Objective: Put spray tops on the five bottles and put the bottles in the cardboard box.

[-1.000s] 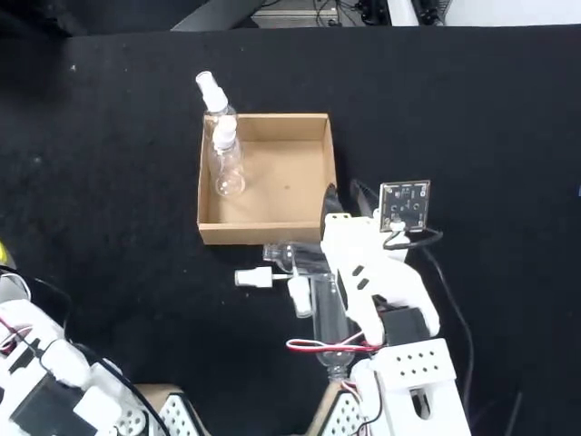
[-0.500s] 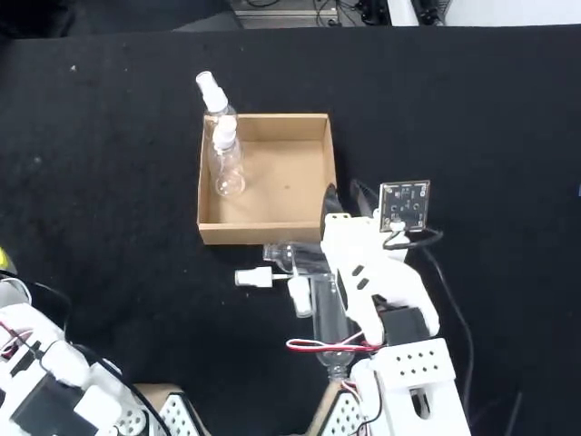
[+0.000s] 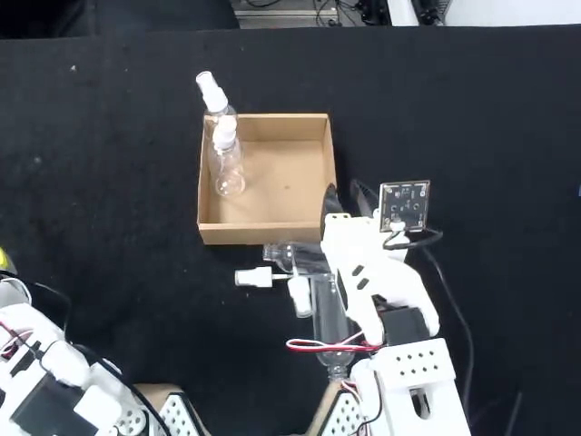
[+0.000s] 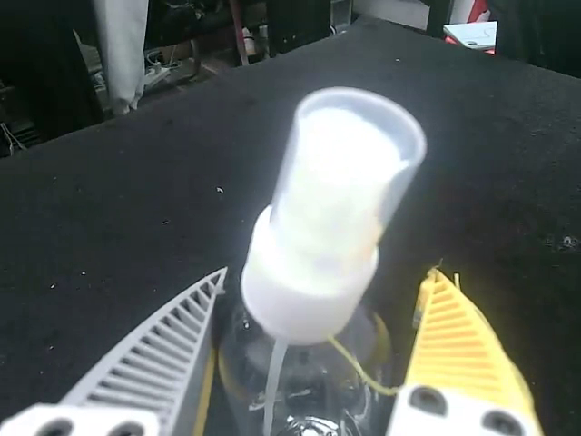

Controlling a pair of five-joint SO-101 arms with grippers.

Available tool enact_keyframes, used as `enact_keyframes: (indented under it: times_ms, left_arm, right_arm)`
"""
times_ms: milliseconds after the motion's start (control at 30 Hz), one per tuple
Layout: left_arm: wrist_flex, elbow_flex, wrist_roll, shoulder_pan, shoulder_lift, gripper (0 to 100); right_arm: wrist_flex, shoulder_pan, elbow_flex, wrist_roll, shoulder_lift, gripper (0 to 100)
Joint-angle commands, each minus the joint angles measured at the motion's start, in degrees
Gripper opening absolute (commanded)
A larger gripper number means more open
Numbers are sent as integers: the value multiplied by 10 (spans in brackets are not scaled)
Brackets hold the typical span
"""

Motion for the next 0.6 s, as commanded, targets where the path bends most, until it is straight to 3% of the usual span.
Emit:
enact_keyframes:
  times_ms: [0, 167, 567]
  left_arm:
    - [-14, -6, -4, -1, 2, 296]
    - [36, -20, -1, -2, 2, 296]
    - [37, -30, -2, -3, 1, 296]
  right_arm:
    - [-17, 6, -1, 4, -14, 103]
    - [-17, 6, -1, 4, -14, 103]
    - [-18, 6, -1, 4, -14, 103]
